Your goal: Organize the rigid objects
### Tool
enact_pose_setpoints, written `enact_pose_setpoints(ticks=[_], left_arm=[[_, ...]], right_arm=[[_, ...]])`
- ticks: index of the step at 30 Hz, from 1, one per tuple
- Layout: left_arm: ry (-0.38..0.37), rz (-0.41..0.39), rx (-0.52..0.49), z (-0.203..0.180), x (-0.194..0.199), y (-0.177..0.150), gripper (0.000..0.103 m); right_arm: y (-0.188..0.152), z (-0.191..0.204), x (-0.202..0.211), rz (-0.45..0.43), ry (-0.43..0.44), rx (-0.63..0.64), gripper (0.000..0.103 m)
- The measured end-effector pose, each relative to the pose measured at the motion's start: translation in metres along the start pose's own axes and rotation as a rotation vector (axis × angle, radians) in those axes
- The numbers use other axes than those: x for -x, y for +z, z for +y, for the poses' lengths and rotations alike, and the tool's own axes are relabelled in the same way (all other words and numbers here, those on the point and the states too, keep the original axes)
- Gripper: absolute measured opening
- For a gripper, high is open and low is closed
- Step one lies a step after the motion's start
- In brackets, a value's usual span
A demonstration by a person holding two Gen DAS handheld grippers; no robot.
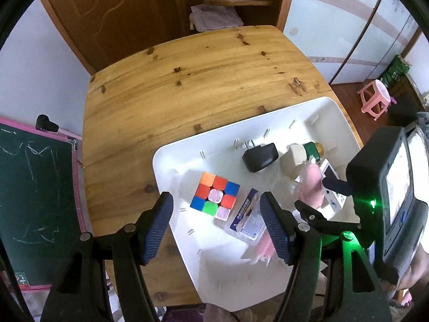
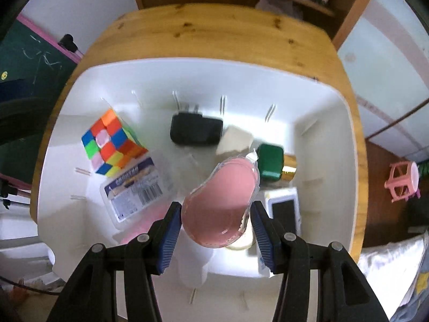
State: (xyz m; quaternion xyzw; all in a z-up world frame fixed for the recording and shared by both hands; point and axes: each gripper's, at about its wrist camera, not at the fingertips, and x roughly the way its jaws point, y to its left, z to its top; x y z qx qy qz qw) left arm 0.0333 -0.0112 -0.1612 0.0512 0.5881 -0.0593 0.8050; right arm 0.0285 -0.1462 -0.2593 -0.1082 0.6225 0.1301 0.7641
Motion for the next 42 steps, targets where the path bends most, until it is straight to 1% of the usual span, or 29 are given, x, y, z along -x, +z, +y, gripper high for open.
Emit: enact_pose_setpoints(ticks=[3, 6, 11, 15, 18, 20, 22, 23, 25, 28, 33, 35, 42], left_arm=[[-0.004, -0.011, 0.010, 0.005, 0.005, -0.005, 0.071], [-0.010, -0.025, 0.024, 0.009, 0.013, -0.008, 0.071], [-0.008, -0.068, 0.037, 0.013, 0.037, -0.013, 0.071], [-0.009, -0.119, 0.049, 0.014, 0.063, -0.015, 0.071], [-0.023, -0.160, 0.074, 0.016, 0.081, -0.017, 0.071], [-0.020, -0.189, 0.095, 0.017, 0.092, -0.017, 0.071], [-0.017, -0.199, 0.115, 0.017, 0.100, -0.017, 0.071], [-0.030, -0.205, 0.124, 0.016, 0.104, -0.017, 0.071], [-0.038, -0.224, 0.133, 0.011, 0.111, -0.019, 0.071], [-0.010, -0.255, 0.129, 0.003, 0.121, -0.024, 0.071], [0.012, -0.269, 0.137, -0.007, 0.129, -0.028, 0.071], [0.017, -0.269, 0.156, -0.009, 0.130, -0.027, 0.071], [0.043, -0.275, 0.202, -0.015, 0.134, -0.028, 0.071]], right_arm=[[-0.003, 0.003, 0.011, -0.006, 0.030, -0.011, 0.065], [-0.005, 0.005, 0.030, -0.038, 0.050, -0.035, 0.065], [-0.005, 0.002, 0.086, -0.163, 0.053, -0.103, 0.065], [-0.001, -0.004, 0.137, -0.279, 0.035, -0.173, 0.066], [-0.001, -0.009, 0.163, -0.334, 0.035, -0.233, 0.070], [-0.003, -0.011, 0.181, -0.377, 0.032, -0.277, 0.070], [-0.006, -0.011, 0.194, -0.407, 0.034, -0.310, 0.070], [-0.008, -0.010, 0.199, -0.421, 0.031, -0.317, 0.070], [-0.012, -0.006, 0.210, -0.446, -0.004, -0.314, 0.070], [-0.019, -0.001, 0.220, -0.471, -0.044, -0.295, 0.070], [-0.027, 0.000, 0.230, -0.503, -0.066, -0.265, 0.071], [-0.027, 0.000, 0.231, -0.502, -0.072, -0.234, 0.073], [-0.024, -0.003, 0.244, -0.546, -0.080, -0.172, 0.073]])
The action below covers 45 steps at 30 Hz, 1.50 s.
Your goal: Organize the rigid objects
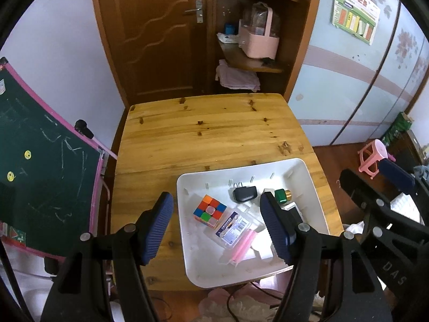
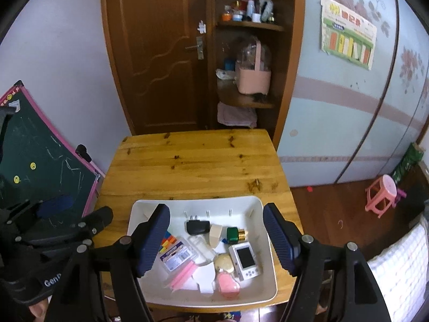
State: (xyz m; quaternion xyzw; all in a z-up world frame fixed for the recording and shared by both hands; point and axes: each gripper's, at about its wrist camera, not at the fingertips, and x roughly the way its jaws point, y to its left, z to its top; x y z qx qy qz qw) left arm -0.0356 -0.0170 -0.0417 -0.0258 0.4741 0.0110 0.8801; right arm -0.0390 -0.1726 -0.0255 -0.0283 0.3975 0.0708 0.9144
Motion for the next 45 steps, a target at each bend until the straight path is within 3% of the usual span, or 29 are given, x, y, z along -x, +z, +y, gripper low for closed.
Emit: enact_pose_setpoints(ticks=[12, 45], left_arm=[[0.044, 0.010, 0.069, -0.002, -0.001, 0.000, 0.071], [0.065, 0.046, 0.074, -0.017, -0.018, 0.012, 0.071]], right_arm=[[0.008, -0.011, -0.013, 0.018, 0.045, 0.019, 0.073], [0.018, -0.023, -0.030, 0.020, 0.042, 0.037, 0.073]])
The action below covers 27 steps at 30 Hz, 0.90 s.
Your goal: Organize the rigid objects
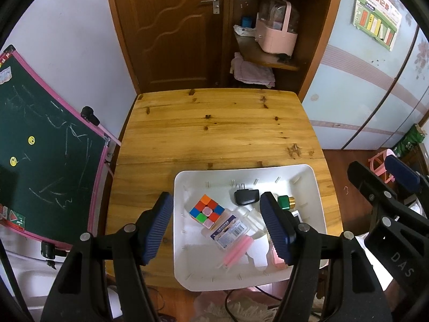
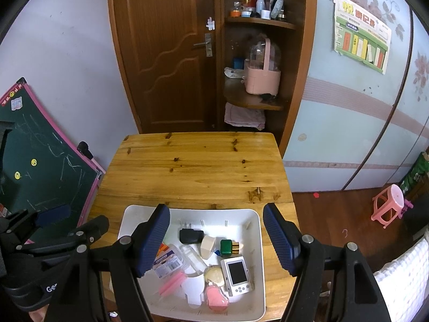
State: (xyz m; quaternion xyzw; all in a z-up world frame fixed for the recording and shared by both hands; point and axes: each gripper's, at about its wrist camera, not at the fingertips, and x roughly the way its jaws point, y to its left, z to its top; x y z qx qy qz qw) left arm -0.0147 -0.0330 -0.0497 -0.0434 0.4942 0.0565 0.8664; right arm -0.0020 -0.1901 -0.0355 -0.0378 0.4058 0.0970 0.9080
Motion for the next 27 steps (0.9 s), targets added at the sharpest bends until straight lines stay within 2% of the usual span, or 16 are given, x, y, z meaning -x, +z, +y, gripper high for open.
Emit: enact_pose_setpoints(ticks=[27], left_arm=[[0.003, 0.005, -0.011, -0.0003, -0.0049, 0.0032, 0.071]], right_arm=[[0.0046, -0.0049, -0.0055, -0.003, -0.014, 0.001, 0.073]])
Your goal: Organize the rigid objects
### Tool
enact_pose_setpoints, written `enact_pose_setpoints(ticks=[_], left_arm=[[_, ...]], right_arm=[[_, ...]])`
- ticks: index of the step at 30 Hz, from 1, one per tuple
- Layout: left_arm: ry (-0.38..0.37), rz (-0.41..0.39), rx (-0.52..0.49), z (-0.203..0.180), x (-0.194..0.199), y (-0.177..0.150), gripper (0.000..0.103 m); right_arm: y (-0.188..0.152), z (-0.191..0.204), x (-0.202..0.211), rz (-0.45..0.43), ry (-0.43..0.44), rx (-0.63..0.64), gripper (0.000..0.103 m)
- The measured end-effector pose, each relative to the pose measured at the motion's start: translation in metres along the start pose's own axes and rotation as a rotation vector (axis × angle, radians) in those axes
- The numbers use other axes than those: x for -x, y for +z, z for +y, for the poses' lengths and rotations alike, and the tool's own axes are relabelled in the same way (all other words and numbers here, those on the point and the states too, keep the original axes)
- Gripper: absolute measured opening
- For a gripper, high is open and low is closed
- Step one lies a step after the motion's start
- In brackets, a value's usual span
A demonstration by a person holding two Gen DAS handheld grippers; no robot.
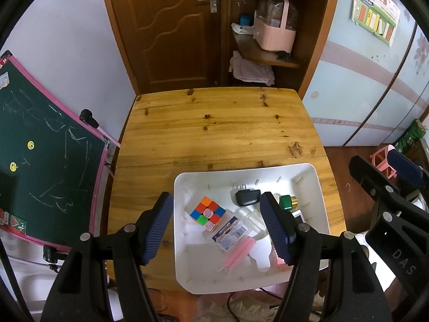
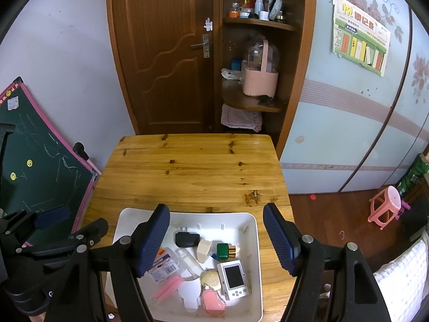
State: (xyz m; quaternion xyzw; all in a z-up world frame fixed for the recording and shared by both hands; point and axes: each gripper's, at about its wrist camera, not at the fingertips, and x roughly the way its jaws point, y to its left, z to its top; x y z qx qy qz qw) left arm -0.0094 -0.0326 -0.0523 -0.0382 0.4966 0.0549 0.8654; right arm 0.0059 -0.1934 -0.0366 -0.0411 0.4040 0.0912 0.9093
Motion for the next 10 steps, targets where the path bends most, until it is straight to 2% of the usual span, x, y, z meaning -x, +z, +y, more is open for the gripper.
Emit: enact_pose_setpoints(ticks=[10], left_arm=[[-0.001, 0.014, 0.001, 0.0029, -0.0039, -0.0032, 0.071]], right_arm=[[-0.0016, -0.0023, 0.0005, 0.001, -0.001, -0.005, 0.073]])
